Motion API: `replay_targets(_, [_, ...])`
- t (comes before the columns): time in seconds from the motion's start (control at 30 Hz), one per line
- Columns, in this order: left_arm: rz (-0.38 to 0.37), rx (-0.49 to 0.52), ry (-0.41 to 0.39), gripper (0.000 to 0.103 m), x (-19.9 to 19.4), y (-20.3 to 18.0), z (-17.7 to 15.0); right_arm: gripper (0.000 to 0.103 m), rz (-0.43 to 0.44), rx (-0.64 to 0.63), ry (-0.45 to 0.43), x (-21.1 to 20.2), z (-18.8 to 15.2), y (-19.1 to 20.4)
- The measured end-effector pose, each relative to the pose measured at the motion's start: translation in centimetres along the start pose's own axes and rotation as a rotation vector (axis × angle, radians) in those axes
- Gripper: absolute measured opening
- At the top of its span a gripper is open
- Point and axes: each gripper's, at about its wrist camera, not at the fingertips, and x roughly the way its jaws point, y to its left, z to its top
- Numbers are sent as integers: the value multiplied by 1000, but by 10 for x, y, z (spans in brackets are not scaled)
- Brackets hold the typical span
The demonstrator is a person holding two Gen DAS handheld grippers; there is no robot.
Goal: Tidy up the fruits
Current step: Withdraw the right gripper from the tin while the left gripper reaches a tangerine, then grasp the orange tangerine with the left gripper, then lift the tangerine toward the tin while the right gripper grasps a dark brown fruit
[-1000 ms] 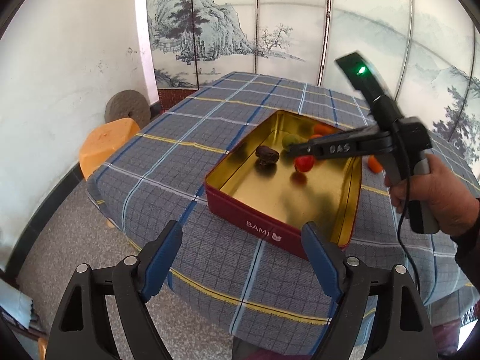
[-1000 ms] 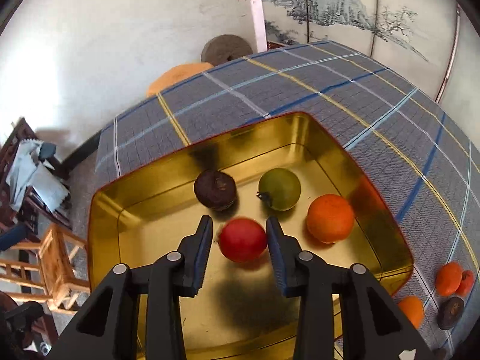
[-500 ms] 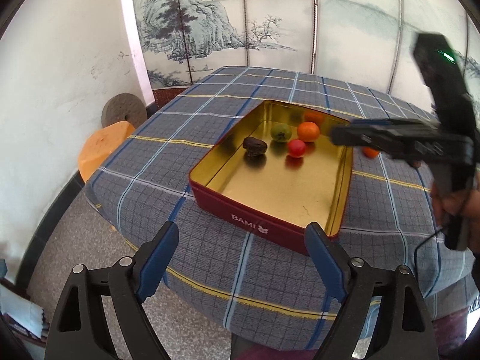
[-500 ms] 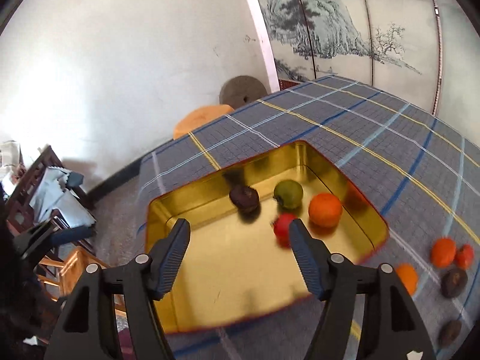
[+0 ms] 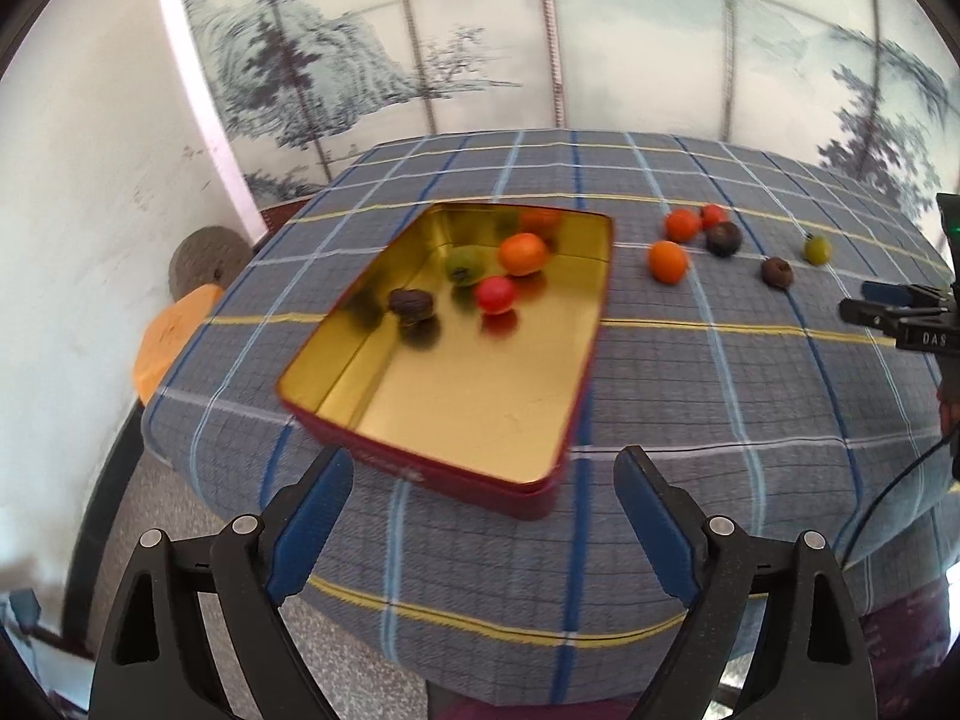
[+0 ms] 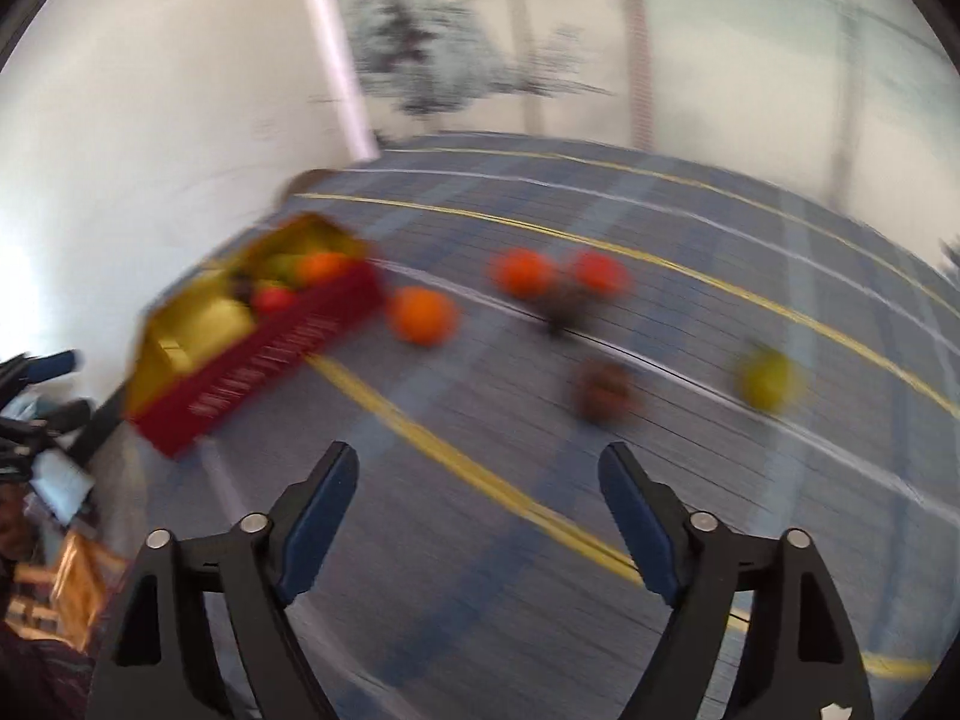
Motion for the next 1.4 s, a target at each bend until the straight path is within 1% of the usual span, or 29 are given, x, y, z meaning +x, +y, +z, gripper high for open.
replay_targets(0.1, [-12,39,6,90,2,-17,6,85,-106,65,3,-11,-16,-47])
replay_targets(0.13, [-24,52,11,90,4,-23,8,87,-162,82,10,-14,-21,-62])
replay_targets(0.17, [-42,66,16,90,5,-29,10,90,-198,93,17,-16,-24,-72])
replay_targets(0.23, [-84,101,18,90,7,-44,18,94,-244,130,33,-19,-32,-96])
replay_targets(0.27, [-101,114,19,90,9,-51,22,95,-247,153,36,-21,-34,-106])
replay_targets(0.4, [-218,174,26,90,19,-83,47,96,-253,223,42,-24,-40,-133])
replay_targets(0.43, [-241,186,29,90,24,-90,56,96,-234,232,41,-24,-44,-138])
replay_targets(0.53, [-294,220,40,90,42,-112,81,101,-197,251,23,-26,-48,-145])
replay_targets(0.63, [-332,254,69,88,64,-128,107,102,-172,260,19,-26,-50,-147])
replay_targets(0.73, [-371,363,101,87,89,-142,130,103,-140,281,3,-30,-51,-149])
replay_targets(0.77, [-372,395,109,85,99,-145,138,103,-131,288,-2,-30,-51,-150])
replay_targets(0.87, [-332,463,126,84,126,-148,157,103,-105,306,-17,-32,-50,-152])
replay_targets(0.93, [-340,496,158,84,144,-148,166,103,-91,303,-18,-31,-50,-151])
replay_targets(1.0, [-335,530,180,84,158,-149,168,103,-83,296,-16,-31,-50,-149])
replay_targets(1.03, [-337,552,213,84,169,-152,167,103,-80,293,-16,-31,-49,-148])
replay_targets(1.13, [-326,605,264,84,189,-156,160,103,-74,293,-16,-31,-49,-148])
replay_targets(1.2, [-319,661,273,80,197,-163,151,103,-71,293,-16,-31,-49,-147])
replay_targets(1.23, [-330,667,268,76,198,-165,149,103,-70,292,-16,-31,-49,-147])
replay_targets(1.27, [-371,654,266,62,196,-165,151,103,-71,292,-15,-30,-49,-147])
replay_targets(1.3, [-400,625,279,57,196,-163,154,103,-72,291,-14,-30,-49,-146])
replay_targets(1.33, [-401,599,278,39,196,-161,156,103,-72,291,-13,-30,-48,-146])
replay_targets(1.4, [-380,564,262,37,193,-158,159,103,-73,290,-13,-30,-48,-145])
